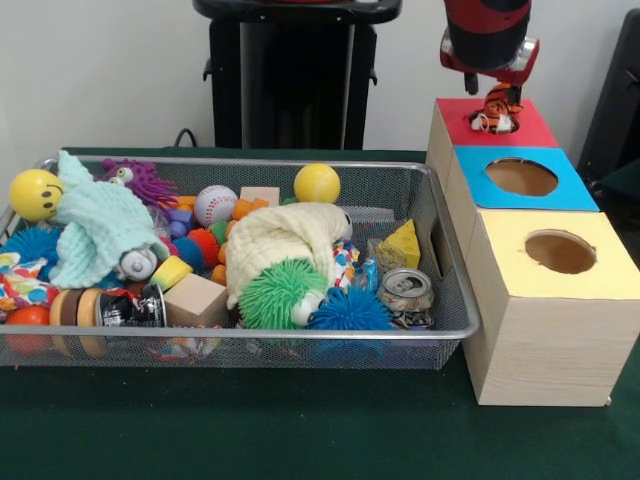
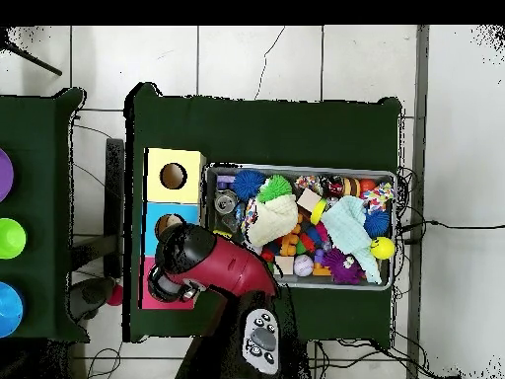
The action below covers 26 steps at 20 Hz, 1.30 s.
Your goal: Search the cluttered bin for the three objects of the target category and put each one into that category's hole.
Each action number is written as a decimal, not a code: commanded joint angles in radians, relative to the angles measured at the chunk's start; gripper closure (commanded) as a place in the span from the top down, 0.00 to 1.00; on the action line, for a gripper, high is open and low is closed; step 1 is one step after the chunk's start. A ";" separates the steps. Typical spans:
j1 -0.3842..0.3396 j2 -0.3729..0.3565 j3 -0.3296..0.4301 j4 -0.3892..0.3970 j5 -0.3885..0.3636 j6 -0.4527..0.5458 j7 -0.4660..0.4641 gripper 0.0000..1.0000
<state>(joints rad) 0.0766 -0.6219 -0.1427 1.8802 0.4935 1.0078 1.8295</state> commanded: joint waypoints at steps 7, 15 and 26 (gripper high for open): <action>-0.023 -0.063 -0.011 -0.077 -0.055 0.197 0.270 1.00; -0.018 -0.023 -0.016 -0.058 -0.036 0.095 0.244 1.00; -0.002 -0.016 -0.012 -0.006 -0.019 -0.048 0.204 0.00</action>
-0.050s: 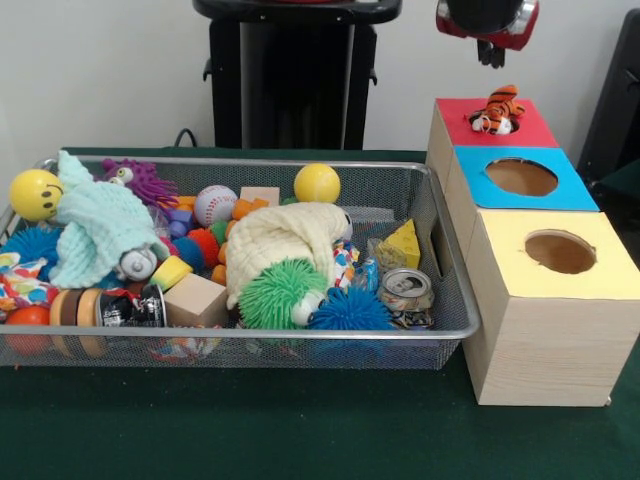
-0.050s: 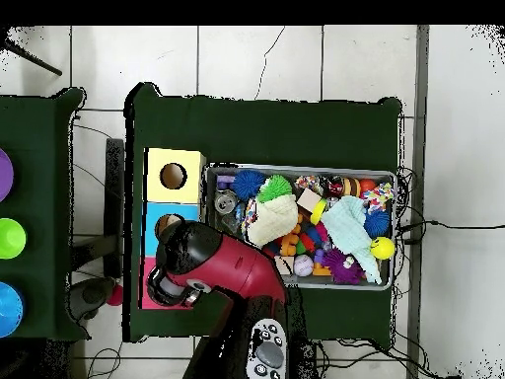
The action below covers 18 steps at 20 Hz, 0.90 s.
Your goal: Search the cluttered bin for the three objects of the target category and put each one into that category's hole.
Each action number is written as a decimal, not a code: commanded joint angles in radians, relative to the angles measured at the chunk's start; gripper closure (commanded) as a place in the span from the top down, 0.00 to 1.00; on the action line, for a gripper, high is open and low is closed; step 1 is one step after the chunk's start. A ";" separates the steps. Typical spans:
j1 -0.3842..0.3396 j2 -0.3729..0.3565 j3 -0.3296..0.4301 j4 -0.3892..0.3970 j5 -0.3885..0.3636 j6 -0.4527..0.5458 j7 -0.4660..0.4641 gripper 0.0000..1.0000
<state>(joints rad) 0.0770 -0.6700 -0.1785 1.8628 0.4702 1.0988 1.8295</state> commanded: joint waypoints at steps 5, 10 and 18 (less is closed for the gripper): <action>-0.014 0.043 0.049 0.042 0.037 -0.213 0.191 0.00; -0.029 0.062 0.083 0.073 0.072 -0.319 0.170 0.00; -0.061 0.059 0.154 0.138 0.160 -0.417 0.139 0.00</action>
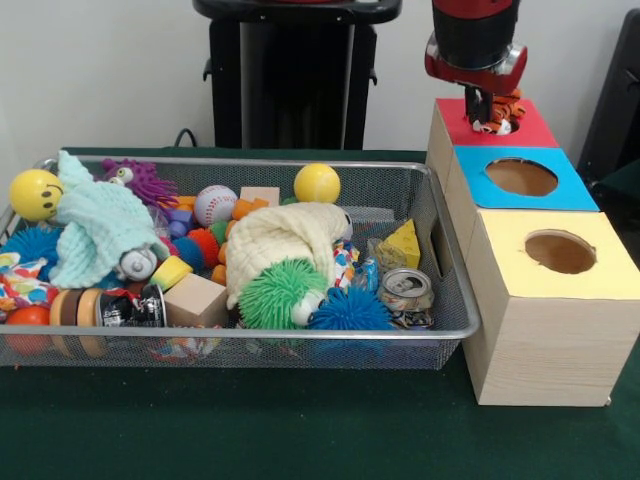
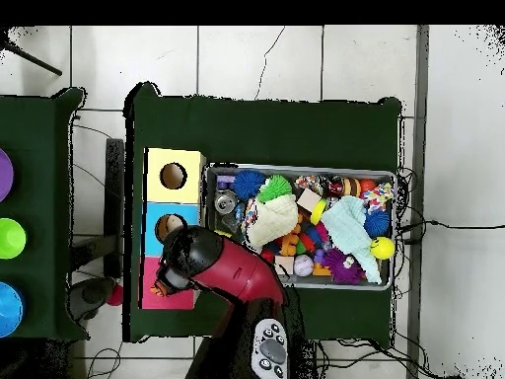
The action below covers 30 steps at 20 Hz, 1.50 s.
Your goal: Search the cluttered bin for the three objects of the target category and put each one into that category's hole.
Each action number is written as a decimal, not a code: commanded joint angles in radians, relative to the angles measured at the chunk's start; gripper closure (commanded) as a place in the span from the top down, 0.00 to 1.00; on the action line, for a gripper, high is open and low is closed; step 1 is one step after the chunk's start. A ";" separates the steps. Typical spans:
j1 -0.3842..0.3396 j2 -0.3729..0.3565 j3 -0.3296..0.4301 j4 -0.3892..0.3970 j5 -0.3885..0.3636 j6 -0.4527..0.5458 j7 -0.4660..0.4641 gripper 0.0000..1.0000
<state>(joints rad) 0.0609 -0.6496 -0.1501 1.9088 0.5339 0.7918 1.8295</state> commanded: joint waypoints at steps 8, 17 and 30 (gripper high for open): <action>-0.088 0.096 0.202 0.117 0.157 -0.211 0.128 0.00; -0.094 0.152 0.207 0.095 0.130 -0.245 0.139 0.00; -0.065 0.143 0.122 0.052 0.025 -0.010 0.182 0.00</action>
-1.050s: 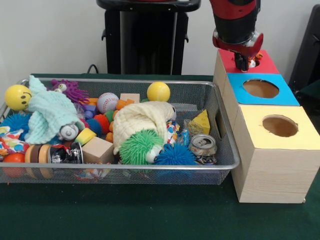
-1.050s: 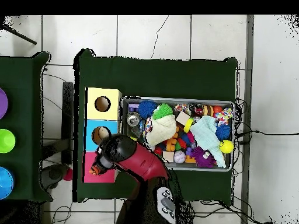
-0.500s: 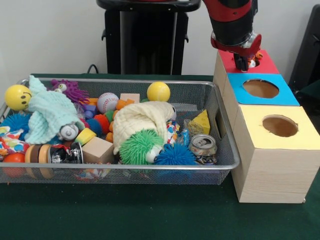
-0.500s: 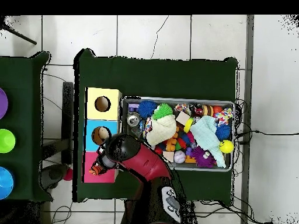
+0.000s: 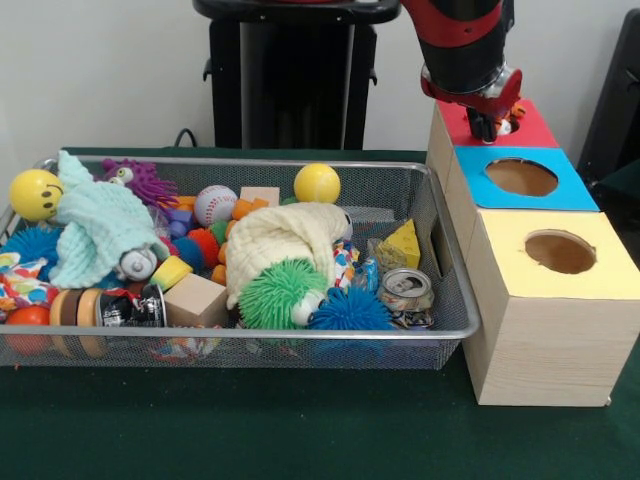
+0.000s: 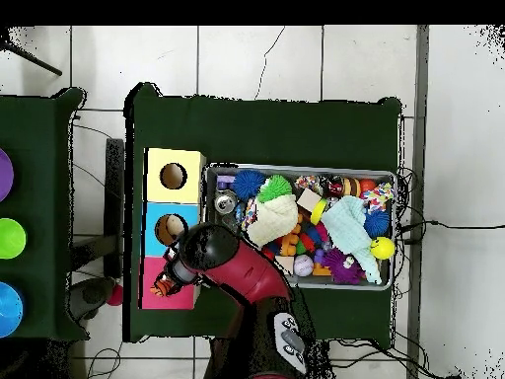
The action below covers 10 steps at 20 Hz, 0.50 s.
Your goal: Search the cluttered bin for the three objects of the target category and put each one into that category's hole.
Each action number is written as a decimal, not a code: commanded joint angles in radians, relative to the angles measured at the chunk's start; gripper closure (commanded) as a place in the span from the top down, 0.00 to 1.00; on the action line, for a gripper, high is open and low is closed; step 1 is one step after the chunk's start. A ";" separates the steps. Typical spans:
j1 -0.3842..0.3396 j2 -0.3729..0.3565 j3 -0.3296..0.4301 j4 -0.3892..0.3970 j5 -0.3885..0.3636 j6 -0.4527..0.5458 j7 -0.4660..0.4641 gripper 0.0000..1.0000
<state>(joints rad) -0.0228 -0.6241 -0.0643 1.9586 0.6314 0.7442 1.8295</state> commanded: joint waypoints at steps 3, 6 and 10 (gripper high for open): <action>0.022 0.134 0.024 -0.019 -0.101 0.075 0.185 0.00; 0.028 0.150 0.016 -0.037 -0.121 0.111 0.197 0.00; 0.026 0.139 0.012 -0.034 -0.126 0.131 0.194 0.00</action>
<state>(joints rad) -0.0120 -0.6062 -0.0789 1.9168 0.5943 0.7905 1.8295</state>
